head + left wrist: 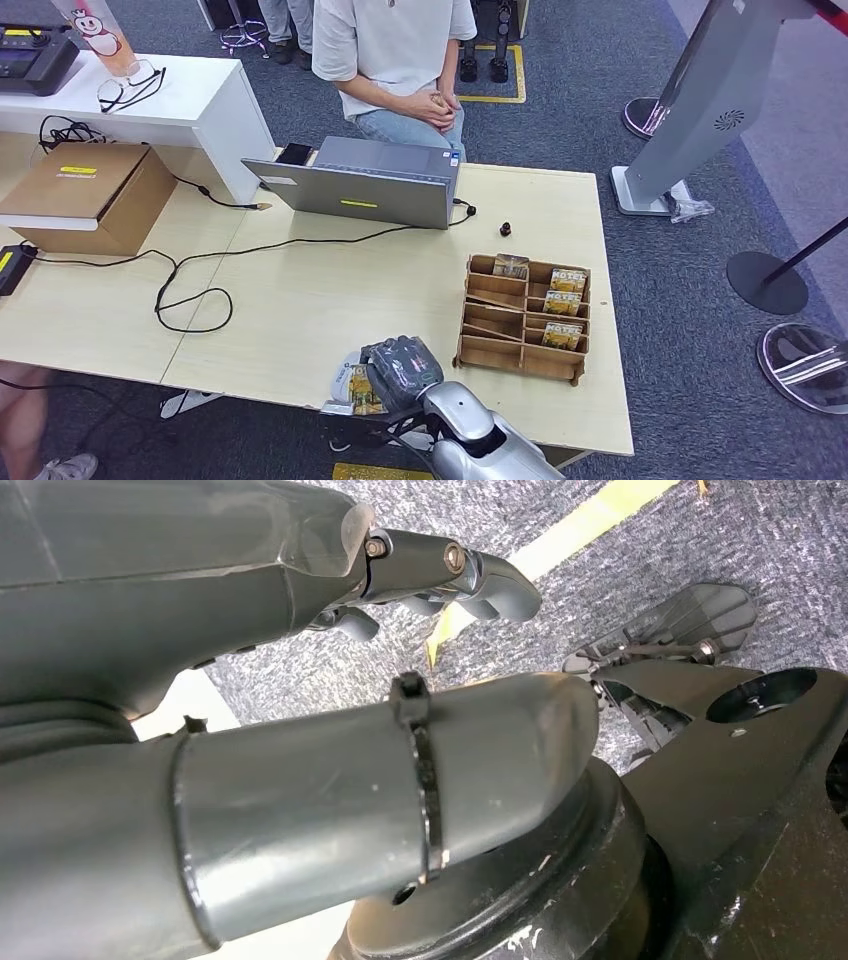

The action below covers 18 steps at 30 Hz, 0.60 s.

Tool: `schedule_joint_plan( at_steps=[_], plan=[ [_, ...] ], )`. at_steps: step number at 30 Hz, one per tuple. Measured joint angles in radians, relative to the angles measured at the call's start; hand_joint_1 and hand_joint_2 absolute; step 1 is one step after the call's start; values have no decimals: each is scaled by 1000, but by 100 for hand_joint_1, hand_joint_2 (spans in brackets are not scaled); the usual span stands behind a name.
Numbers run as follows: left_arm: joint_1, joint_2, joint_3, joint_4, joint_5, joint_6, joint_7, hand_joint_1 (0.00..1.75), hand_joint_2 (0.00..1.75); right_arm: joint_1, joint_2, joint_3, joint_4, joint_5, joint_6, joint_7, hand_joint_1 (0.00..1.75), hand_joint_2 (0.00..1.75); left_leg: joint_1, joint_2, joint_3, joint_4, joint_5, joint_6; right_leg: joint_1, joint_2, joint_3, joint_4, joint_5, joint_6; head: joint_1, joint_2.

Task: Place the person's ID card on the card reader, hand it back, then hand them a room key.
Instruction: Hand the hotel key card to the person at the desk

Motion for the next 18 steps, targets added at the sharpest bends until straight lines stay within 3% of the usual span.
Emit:
schedule_joint_plan(
  at_steps=[8, 18],
  plan=[
    [2, 1, -1, 0, 4, 0, -5, 0, 0, 13, -10, -9, -45, -12, -1, -5, 175, 175, 0, 0, 0, 0, 0, 0, 0, 0, 0, 0, 0, 0, 0, 0],
    [13, 9, -13, 0, 9, 3, -24, 0, 0, 29, -56, -70, -272, -74, 19, -24, 175, 175, 0, 0, 0, 0, 0, 0, 0, 0, 0, 0, 0, 0, 0, 0]
  ],
)
